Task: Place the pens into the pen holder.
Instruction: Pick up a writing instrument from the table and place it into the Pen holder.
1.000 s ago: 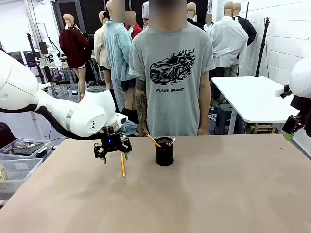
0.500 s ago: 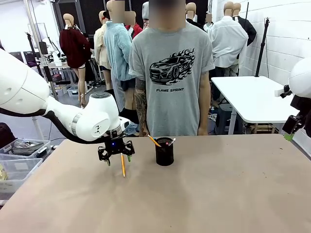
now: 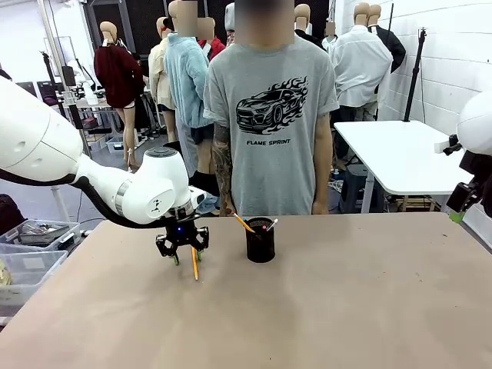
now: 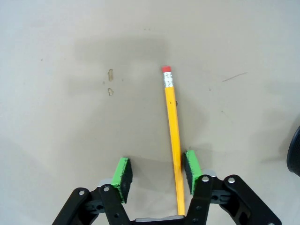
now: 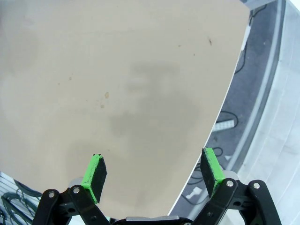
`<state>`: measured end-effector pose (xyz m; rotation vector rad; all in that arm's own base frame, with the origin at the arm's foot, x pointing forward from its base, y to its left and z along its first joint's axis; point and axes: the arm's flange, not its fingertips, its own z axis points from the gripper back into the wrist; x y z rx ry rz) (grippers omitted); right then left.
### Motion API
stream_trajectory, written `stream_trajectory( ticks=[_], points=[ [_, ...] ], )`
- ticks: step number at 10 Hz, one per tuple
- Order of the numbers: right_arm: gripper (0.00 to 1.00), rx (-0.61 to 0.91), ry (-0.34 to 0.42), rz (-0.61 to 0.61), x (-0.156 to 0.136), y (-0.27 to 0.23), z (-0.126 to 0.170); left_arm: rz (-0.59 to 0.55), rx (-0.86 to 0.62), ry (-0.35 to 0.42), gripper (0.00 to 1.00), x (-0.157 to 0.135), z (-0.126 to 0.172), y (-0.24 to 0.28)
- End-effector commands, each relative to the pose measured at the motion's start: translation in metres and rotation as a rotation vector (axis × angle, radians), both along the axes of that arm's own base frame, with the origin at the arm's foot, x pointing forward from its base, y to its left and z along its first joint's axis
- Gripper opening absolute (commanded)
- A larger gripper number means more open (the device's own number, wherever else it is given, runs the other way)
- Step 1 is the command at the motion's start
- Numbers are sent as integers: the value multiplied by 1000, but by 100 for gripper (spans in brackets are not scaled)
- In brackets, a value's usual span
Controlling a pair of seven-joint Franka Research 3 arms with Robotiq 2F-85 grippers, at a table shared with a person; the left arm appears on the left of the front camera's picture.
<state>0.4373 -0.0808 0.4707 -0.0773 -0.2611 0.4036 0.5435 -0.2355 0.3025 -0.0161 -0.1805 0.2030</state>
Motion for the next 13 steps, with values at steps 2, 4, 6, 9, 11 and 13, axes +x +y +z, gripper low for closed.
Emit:
stream_trajectory(
  ticks=[2, 4, 6, 9, 11, 13],
  points=[
    [100, -18, 6, -17, 0, 2, -1, -2, 31, 22, 0, 7, -7, -8],
    [100, -18, 6, -17, 0, 2, -1, -9, 22, 50, 0, 7, -8, -8],
    [100, -18, 6, -17, 0, 2, -1, -29, 36, 80, 0, 8, -11, -9],
    [100, -18, 6, -17, 0, 2, -1, -93, -21, 110, 0, 3, -1, -3],
    [100, -18, 6, -17, 0, 2, -1, -211, -93, 13, 0, -9, 35, 19],
    [100, -18, 6, -17, 0, 2, -1, -380, -242, -46, 0, -11, 58, 45]
  ],
)
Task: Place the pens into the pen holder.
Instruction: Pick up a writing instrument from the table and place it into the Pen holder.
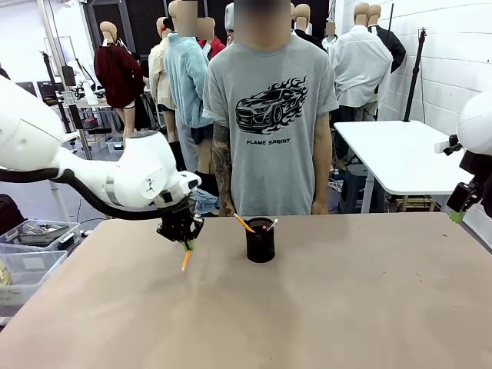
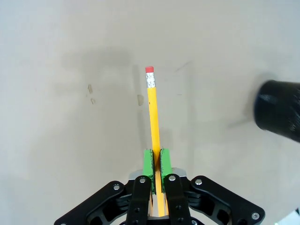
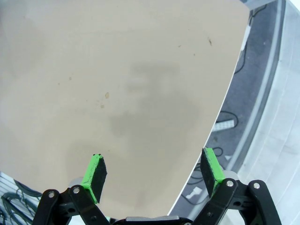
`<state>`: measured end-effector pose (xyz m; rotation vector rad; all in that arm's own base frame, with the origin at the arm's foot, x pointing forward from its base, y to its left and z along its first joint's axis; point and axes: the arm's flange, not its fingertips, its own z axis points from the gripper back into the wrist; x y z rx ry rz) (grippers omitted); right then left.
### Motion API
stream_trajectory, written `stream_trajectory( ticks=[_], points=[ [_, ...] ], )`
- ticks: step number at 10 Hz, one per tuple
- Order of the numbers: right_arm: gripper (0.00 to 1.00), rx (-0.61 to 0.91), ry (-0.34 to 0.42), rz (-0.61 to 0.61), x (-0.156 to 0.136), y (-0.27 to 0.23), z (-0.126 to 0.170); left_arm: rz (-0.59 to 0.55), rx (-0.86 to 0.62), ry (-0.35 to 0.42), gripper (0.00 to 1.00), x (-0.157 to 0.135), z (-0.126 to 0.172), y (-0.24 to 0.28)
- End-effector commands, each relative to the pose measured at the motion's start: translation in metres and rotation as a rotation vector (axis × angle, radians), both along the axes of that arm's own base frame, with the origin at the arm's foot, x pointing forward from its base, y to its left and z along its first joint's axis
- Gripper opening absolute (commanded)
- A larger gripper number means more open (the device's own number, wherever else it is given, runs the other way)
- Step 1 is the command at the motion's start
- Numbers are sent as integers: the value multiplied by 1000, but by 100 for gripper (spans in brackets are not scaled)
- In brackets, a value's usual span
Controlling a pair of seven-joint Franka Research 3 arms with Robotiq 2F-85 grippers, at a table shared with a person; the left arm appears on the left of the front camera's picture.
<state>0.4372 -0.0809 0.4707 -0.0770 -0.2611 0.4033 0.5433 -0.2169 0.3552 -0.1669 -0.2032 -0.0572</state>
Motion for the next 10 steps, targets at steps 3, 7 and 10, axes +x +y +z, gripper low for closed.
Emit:
stream_trajectory(
  ticks=[3, 7, 10],
  points=[
    [100, -18, 6, -17, 0, 2, -1, -367, -212, -57, 0, -22, 23, 55],
    [100, -18, 6, -17, 0, 2, -1, -243, -114, -44, 0, -14, 23, 48],
    [100, -18, 6, -17, 0, 2, -1, -533, -318, -353, 0, -21, 42, 64]
  ],
)
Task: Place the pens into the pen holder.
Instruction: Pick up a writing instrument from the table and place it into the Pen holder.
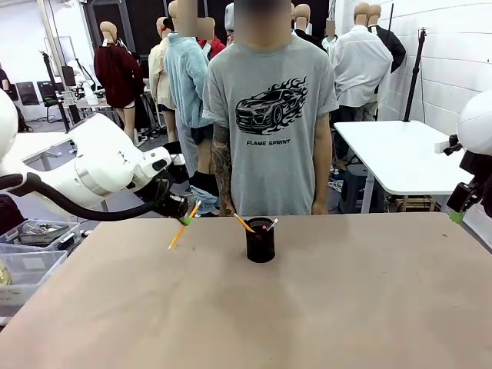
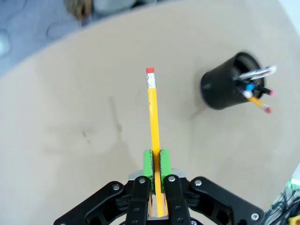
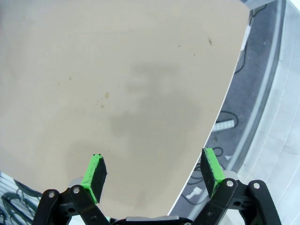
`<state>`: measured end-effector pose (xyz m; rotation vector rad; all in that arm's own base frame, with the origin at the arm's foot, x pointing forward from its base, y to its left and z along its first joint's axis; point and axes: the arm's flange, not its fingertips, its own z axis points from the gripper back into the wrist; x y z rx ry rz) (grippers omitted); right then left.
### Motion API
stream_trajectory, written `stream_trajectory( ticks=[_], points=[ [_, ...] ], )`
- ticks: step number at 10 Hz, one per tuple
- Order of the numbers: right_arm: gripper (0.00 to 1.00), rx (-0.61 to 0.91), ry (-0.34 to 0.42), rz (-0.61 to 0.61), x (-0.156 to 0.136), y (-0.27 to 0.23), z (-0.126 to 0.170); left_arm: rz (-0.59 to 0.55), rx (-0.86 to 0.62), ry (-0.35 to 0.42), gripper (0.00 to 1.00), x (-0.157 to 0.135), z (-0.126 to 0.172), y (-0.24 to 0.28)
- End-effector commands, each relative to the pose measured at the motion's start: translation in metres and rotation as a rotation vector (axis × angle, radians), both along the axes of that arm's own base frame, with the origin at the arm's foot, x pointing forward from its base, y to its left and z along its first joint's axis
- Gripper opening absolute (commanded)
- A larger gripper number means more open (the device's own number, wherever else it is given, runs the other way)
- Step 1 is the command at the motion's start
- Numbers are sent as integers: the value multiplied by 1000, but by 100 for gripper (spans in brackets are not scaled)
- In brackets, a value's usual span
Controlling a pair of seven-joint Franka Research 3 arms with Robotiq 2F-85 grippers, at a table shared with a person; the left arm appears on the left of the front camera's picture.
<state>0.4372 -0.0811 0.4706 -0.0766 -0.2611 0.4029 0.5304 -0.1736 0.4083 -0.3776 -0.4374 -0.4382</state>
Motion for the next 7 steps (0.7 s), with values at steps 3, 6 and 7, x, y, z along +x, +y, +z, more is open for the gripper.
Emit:
stream_trajectory(
  ticks=[3, 6, 7],
  points=[
    [100, -18, 6, -16, 0, 2, -1, -467, -394, -161, 0, 15, -10, 18],
    [100, -18, 6, -16, 0, 2, -1, -576, -489, -330, 0, 60, -16, -11],
    [100, -18, 6, -16, 0, 2, -1, -624, -558, -341, 0, 71, -15, -23]
  ],
)
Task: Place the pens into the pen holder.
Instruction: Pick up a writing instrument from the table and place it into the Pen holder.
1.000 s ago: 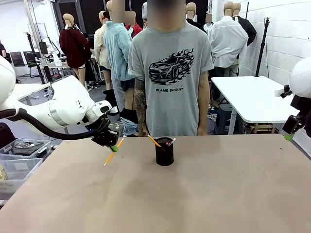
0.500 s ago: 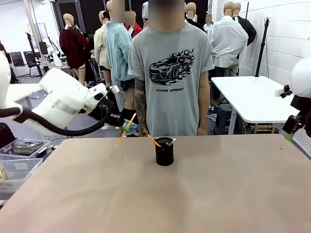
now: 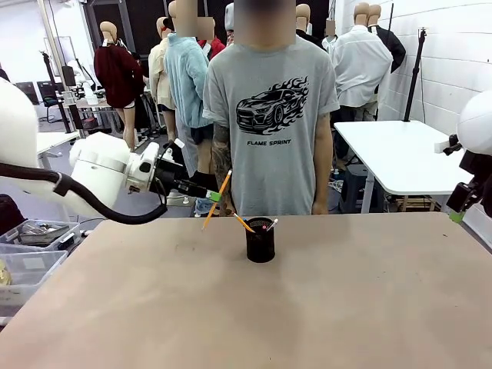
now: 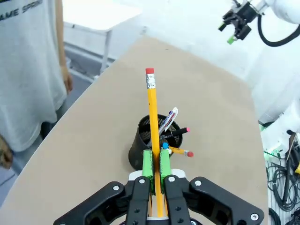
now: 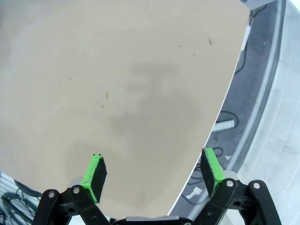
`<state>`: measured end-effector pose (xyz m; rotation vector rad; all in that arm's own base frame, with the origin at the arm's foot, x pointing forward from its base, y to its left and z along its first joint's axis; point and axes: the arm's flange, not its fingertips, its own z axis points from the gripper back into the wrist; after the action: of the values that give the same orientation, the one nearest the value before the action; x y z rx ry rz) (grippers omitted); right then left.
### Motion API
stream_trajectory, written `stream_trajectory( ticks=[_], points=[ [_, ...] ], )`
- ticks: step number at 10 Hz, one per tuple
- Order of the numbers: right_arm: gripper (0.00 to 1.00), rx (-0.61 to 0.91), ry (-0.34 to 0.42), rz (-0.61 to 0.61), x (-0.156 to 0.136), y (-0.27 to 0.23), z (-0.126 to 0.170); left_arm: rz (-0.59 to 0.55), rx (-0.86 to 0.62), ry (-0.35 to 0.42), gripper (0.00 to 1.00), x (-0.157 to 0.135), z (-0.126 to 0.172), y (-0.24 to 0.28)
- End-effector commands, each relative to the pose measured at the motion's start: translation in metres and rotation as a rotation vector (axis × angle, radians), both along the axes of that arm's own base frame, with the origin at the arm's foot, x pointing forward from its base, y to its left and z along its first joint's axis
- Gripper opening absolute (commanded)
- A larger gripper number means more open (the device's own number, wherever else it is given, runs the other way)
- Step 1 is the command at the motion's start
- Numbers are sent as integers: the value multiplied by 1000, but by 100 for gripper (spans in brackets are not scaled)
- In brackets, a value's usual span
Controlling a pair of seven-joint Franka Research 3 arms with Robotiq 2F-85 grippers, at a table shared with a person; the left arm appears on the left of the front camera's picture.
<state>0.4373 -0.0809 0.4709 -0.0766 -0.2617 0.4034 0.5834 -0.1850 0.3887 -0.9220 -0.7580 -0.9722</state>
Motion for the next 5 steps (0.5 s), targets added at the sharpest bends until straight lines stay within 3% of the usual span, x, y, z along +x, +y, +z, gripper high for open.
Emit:
stream_trajectory(
  ticks=[1, 4, 5],
  points=[
    [100, -18, 6, -17, 0, 2, -2, -74, -109, -1, 0, 24, 5, -25],
    [100, -18, 6, -17, 0, 2, -2, -5, -188, -134, 0, 24, 9, -26],
    [100, -18, 6, -17, 0, 2, -2, -62, -106, -35, 0, 24, 5, -32]
  ],
)
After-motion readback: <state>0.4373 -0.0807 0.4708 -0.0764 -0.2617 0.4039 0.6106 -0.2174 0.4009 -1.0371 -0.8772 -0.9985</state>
